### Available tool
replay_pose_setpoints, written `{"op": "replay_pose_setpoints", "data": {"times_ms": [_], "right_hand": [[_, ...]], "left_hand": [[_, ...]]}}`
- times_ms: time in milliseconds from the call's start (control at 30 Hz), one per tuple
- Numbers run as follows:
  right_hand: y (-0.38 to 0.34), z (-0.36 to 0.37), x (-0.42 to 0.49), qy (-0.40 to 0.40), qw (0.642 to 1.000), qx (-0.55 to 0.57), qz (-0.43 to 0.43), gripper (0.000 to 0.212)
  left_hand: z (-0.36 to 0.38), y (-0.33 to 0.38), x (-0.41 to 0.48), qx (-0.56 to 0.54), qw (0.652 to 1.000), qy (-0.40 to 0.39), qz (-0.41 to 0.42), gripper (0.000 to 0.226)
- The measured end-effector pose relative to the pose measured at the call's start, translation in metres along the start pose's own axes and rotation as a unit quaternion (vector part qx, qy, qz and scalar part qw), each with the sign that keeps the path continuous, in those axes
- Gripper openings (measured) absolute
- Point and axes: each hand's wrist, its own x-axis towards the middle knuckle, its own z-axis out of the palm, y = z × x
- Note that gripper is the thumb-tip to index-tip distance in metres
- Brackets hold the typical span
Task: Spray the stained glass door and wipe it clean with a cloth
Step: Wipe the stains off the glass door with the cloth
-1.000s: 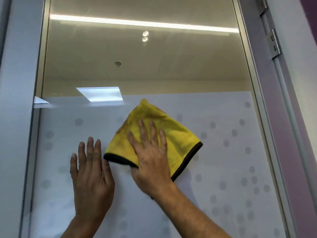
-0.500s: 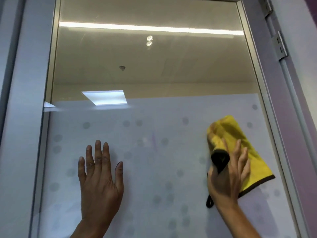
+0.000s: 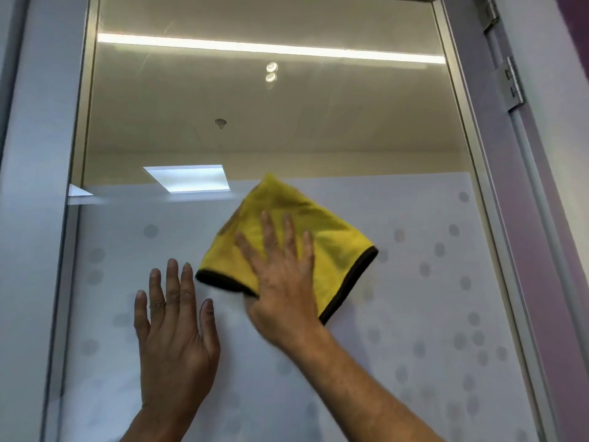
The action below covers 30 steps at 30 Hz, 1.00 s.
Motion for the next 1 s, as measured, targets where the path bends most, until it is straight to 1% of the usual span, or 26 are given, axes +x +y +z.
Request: {"op": "replay_pose_setpoints", "data": {"times_ms": [67,133,200,233,300,367,433,500,600,633,700,800,833,900,933,1000], "right_hand": [[-0.003,0.006,-0.025,-0.009,0.999,0.0,-0.041,0.095],[-0.002,0.011,-0.052,-0.005,0.998,0.014,-0.059,0.094],[0.001,0.019,-0.084,0.002,0.997,0.019,-0.071,0.096],[0.003,0.023,-0.102,0.005,0.997,0.005,-0.075,0.096],[0.011,0.031,-0.138,0.022,0.995,-0.058,-0.074,0.09],[0.031,0.033,-0.169,0.049,0.989,-0.131,-0.041,0.09],[0.058,0.03,-0.188,0.073,0.978,-0.194,0.027,0.095],[0.083,0.02,-0.193,0.089,0.971,-0.191,0.116,0.094],[0.098,0.005,-0.182,0.106,0.962,-0.095,0.233,0.08],[0.101,0.001,-0.172,0.121,0.957,-0.06,0.257,0.075],[0.106,-0.01,-0.144,0.147,0.945,-0.012,0.292,0.074],[0.113,-0.021,-0.089,0.165,0.925,0.002,0.342,0.071],[0.112,-0.023,-0.071,0.164,0.922,0.002,0.352,0.073],[0.104,-0.026,-0.036,0.147,0.925,0.002,0.351,0.083],[0.098,-0.027,-0.021,0.135,0.931,0.003,0.338,0.089],[0.081,-0.028,0.004,0.108,0.952,0.0,0.286,0.096]], "left_hand": [[-0.001,-0.004,0.0,-0.019,1.0,-0.005,0.008,0.062],[-0.003,-0.006,0.0,-0.029,0.999,-0.014,0.013,0.064],[-0.005,-0.004,0.0,-0.027,0.999,-0.017,-0.003,0.062],[-0.005,-0.002,0.001,-0.027,0.999,-0.019,-0.014,0.062],[-0.005,0.0,0.001,-0.026,0.999,-0.024,-0.026,0.063],[-0.005,0.0,0.001,-0.023,0.999,-0.029,-0.024,0.063],[-0.003,-0.002,0.0,-0.021,0.999,-0.034,-0.025,0.064],[-0.002,-0.002,0.001,-0.021,0.999,-0.034,-0.023,0.064],[-0.001,-0.003,-0.001,-0.016,0.999,-0.036,-0.021,0.065],[-0.001,-0.003,-0.001,-0.014,0.999,-0.036,-0.019,0.065],[0.0,-0.003,-0.002,-0.012,0.999,-0.034,-0.017,0.065],[0.0,-0.003,-0.001,-0.006,0.999,-0.032,-0.014,0.066],[0.0,-0.003,-0.001,-0.006,0.999,-0.032,-0.014,0.065],[0.001,-0.004,-0.001,-0.007,0.999,-0.029,-0.015,0.065],[0.001,-0.003,-0.001,-0.008,0.999,-0.028,-0.015,0.065],[0.001,-0.003,-0.001,-0.008,0.999,-0.027,-0.015,0.065]]}}
